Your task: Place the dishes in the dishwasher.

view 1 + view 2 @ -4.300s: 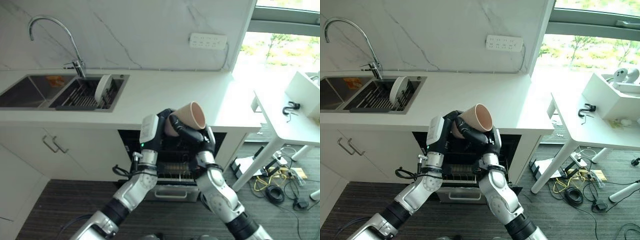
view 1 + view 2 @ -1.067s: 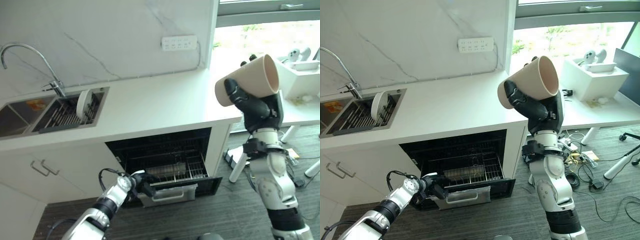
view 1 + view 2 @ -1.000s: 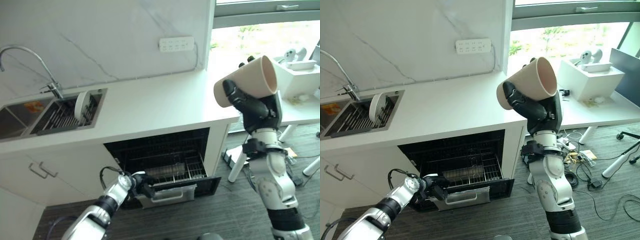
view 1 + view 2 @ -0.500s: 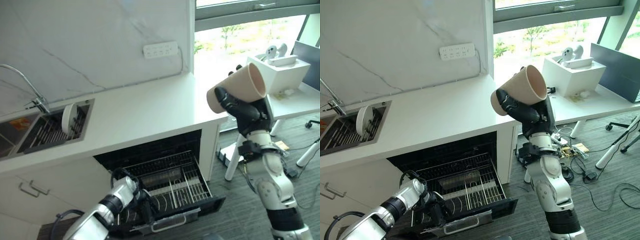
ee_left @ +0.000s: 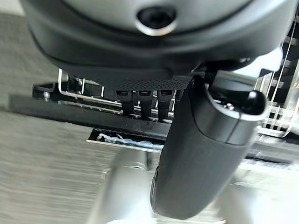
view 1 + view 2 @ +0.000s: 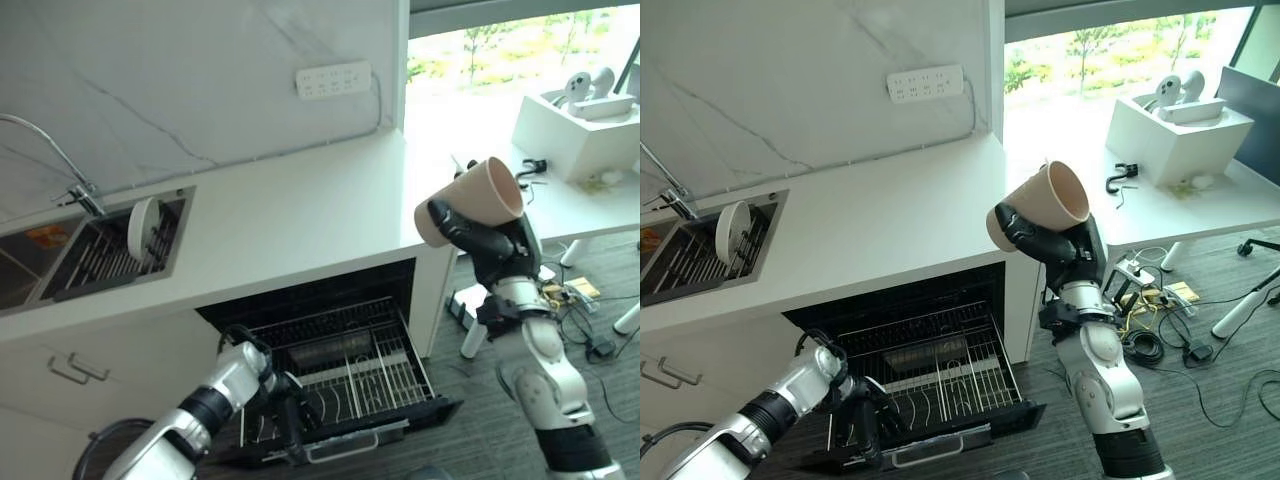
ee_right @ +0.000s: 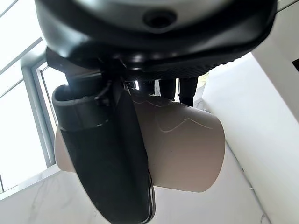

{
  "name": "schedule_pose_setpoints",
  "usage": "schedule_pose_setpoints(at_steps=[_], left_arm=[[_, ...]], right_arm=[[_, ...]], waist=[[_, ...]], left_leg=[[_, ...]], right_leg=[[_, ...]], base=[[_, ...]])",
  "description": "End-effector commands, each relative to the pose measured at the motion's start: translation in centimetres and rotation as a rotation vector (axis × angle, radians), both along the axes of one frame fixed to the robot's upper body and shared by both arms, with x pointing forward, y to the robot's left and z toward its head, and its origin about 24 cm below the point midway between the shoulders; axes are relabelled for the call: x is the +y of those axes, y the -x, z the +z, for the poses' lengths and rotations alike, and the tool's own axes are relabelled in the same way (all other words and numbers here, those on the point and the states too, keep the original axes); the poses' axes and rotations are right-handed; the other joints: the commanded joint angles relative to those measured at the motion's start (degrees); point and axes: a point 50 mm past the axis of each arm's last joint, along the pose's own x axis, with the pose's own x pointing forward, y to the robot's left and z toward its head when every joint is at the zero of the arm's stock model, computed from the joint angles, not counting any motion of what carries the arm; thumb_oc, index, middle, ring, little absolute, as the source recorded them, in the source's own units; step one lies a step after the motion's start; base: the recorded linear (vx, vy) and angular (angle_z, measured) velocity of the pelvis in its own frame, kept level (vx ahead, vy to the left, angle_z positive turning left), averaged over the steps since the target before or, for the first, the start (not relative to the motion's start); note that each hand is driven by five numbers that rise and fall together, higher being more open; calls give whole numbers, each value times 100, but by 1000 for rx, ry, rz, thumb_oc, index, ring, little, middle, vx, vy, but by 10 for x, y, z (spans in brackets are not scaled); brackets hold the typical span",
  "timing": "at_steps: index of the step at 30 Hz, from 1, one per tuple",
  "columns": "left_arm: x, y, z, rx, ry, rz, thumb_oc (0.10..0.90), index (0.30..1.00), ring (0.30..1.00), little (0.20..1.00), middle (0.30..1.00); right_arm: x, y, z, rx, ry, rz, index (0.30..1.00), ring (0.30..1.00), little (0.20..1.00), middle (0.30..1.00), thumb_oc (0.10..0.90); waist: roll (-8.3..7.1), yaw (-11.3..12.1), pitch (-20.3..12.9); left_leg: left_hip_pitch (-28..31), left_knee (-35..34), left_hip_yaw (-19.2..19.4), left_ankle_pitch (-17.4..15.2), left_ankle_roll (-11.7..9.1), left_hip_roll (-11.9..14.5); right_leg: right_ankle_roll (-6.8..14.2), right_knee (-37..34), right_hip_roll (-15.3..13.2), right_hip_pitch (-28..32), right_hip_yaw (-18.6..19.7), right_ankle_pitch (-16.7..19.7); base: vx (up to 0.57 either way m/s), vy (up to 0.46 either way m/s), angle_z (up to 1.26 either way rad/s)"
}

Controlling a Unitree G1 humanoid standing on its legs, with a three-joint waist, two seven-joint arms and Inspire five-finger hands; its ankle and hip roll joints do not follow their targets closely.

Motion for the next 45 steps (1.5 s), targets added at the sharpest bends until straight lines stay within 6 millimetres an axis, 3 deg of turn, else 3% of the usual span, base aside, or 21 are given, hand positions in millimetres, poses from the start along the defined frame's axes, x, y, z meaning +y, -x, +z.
schedule_pose_setpoints(at_steps=[1, 3, 5, 9, 13, 16, 17, 21, 26, 32, 36, 45], left_arm=[[-45, 47, -25, 105, 414, 205, 800, 900, 900, 900, 900], [-28, 18, 6, -184, 528, 458, 800, 900, 900, 900, 900], [-16, 9, 20, -318, 562, 546, 800, 900, 900, 900, 900], [2, 5, 43, -533, 623, 652, 800, 900, 900, 900, 900], [4, 15, 59, -659, 706, 703, 800, 900, 900, 900, 900], [6, 15, 71, -743, 710, 711, 800, 900, 900, 900, 900], [8, 11, 83, -831, 701, 704, 800, 900, 900, 900, 900], [15, -6, 109, -998, 647, 707, 800, 900, 900, 900, 900], [5, -19, 122, -1048, 707, 727, 800, 900, 900, 900, 900], [-7, -30, 130, -1047, 744, 687, 800, 900, 900, 900, 900], [-12, -35, 133, -1044, 760, 660, 800, 900, 900, 900, 900], [-16, -38, 135, -1012, 763, 600, 800, 900, 900, 900, 900]], right_arm=[[3, 11, 58, -348, 48, 42, 300, 300, 300, 300, 400], [-5, 21, 52, -348, 121, 57, 300, 300, 300, 300, 400], [-9, 26, 50, -356, 173, 60, 300, 300, 300, 300, 400], [-15, 32, 49, -354, 252, 85, 300, 300, 300, 300, 400], [-10, 39, 33, -256, 337, 289, 300, 300, 300, 300, 400], [-15, 38, 17, -158, 355, 282, 300, 300, 300, 300, 400], [-16, 36, 13, -141, 367, 260, 300, 300, 300, 300, 400], [-12, 25, 13, -137, 396, 220, 300, 300, 300, 300, 400], [-5, 1, -5, -30, 475, 185, 300, 300, 300, 300, 400], [-14, -24, -14, 48, 475, 49, 300, 300, 300, 300, 400], [-25, -41, -22, 152, 487, -55, 300, 300, 300, 300, 400], [-63, -65, -13, 278, 465, -177, 300, 300, 300, 300, 400]], waist=[[-239, 350, -11], [-294, 446, 7], [-321, 497, 22], [-400, 637, 40], [-535, 773, 136], [-608, 791, 342], [-653, 814, 535], [-726, 845, 1034], [-734, 924, 1517], [-683, 1063, 1728], [-647, 1189, 1782], [-594, 1441, 1721]], left_leg=[[32, 265, -117, -736, -405, 259], [30, 265, -136, -715, -404, 251], [33, 265, -138, -706, -408, 250], [37, 265, -187, -687, -402, 229], [13, 265, -243, -661, -369, 210], [-97, 265, -284, -644, -337, 201], [-272, 265, -321, -608, -313, 201], [-741, 265, -397, -505, -275, 194], [-1140, 265, -439, -360, -238, 223], [-1289, 265, -471, -315, -256, 263], [-1306, 265, -513, -318, -277, 252], [-1237, 265, -577, -281, -360, 294]], right_leg=[[471, 109, -103, -198, 50, -402], [482, 109, -144, -193, -17, -376], [483, 109, -165, -180, -60, -368], [467, 109, -213, -141, -151, -360], [450, 109, -260, -129, -243, -313], [467, 109, -247, -284, -233, -232], [487, 109, -227, -489, -206, -161], [561, 109, -172, -986, -152, 0], [658, 109, -173, -1381, -179, 195], [703, 109, -248, -1468, -291, 237], [703, 109, -292, -1438, -380, 206], [630, 109, -333, -1221, -589, 129]], base=[[24, 12, 21], [14, 15, 20], [10, 12, 10], [23, -5, 18], [63, -45, 18], [-123, -69, 9], [-280, -91, 9], [-385, -103, 14], [-285, -97, 3], [-83, -58, 3], [-44, -57, 1], [8, -22, 4]])
